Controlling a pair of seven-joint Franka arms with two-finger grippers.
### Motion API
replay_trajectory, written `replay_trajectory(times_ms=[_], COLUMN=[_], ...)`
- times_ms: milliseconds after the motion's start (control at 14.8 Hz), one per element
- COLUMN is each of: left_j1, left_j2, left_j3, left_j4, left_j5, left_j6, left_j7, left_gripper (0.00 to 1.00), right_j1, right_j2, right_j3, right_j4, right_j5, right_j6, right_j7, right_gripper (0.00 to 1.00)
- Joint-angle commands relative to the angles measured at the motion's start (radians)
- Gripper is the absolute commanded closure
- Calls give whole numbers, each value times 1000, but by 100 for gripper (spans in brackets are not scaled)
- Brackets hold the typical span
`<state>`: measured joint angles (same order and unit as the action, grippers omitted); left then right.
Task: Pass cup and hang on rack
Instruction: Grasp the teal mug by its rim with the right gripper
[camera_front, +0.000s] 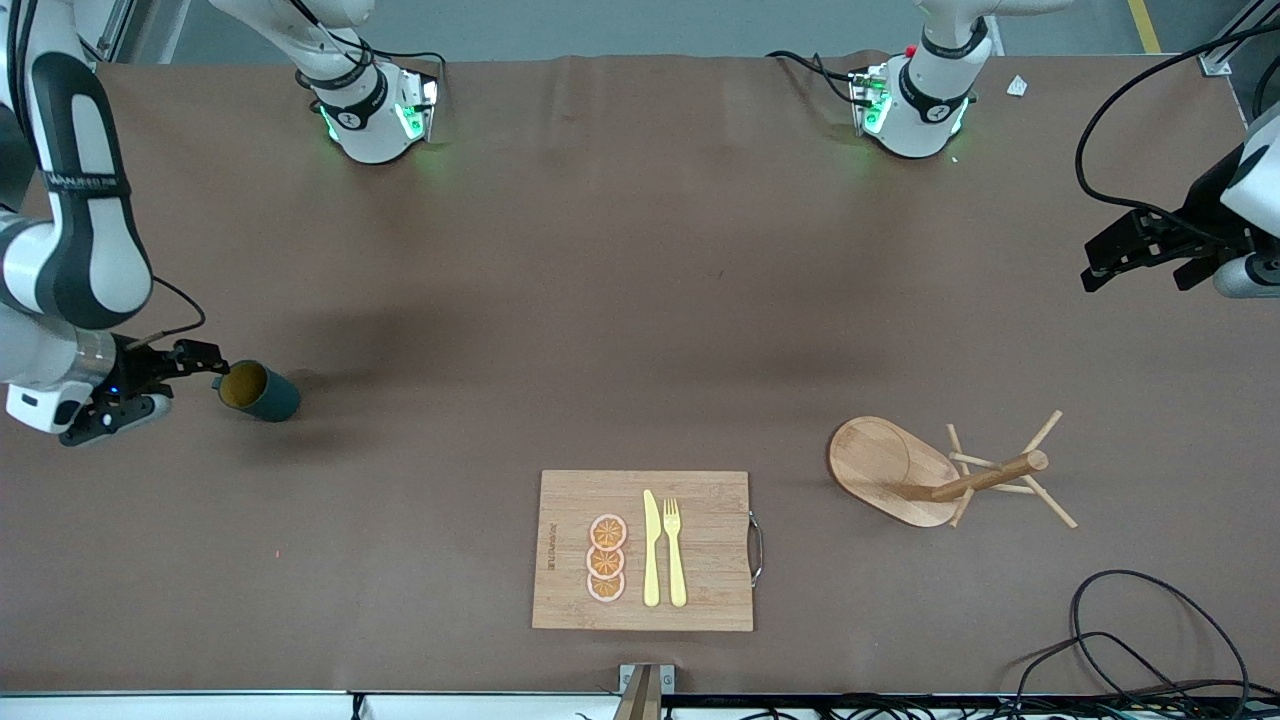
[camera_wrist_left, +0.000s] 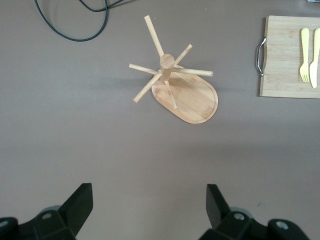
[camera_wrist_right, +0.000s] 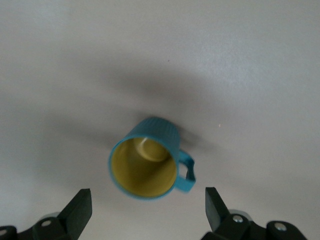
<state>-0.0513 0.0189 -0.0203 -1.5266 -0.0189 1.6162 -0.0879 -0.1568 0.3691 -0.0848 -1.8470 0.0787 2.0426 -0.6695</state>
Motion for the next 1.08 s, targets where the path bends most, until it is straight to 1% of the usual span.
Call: replay_trajectory(times_ms=[0, 135, 203, 270, 338, 406, 473, 541, 609, 676, 811, 1014], left_j1=[1, 1, 1, 1, 1, 2, 2, 2, 2, 2, 2, 2], left_j2=[6, 6, 4, 4, 4, 6, 6, 6, 6, 6, 6, 4], left_j3=[-4, -3, -4, -4, -4, -4, -4, -3, -4, -3, -3, -3], left_j4=[19, 19, 19, 19, 19, 19, 19, 19, 17, 19, 17, 17], left_j5=[13, 11, 11, 11, 11, 11, 11, 11, 11, 11, 11, 11], left_j6=[-18, -18, -18, -18, -18, -18, -18, -18, -18, -18, -18, -18], left_j7=[-6, -6, -6, -4, -4, -4, -4, -4, -4, -4, -4, -4], left_gripper=[0, 0, 0, 0, 0, 0, 0, 0, 0, 0, 0, 0], right_j1=[-29, -30, -29, -29, -29, -27, -26, -26, -23, -21, -10, 61], right_j2=[50, 56, 56, 56, 56, 56, 56, 54, 53, 51, 48, 19], right_j3=[13, 13, 13, 13, 13, 13, 13, 13, 13, 13, 16, 14], right_j4=[-17, -60, -86, -116, -150, -176, -181, -181, -181, -175, -131, -61], right_j5=[19, 19, 19, 19, 19, 19, 19, 18, 18, 18, 16, 16], right_j6=[66, 120, 148, 190, 236, 261, 261, 255, 252, 233, 153, 33], right_j7=[-68, -71, -71, -71, -71, -71, -71, -73, -74, -91, -114, -87], right_gripper=[1, 6, 11, 17, 26, 40, 60, 82, 96, 100, 100, 100])
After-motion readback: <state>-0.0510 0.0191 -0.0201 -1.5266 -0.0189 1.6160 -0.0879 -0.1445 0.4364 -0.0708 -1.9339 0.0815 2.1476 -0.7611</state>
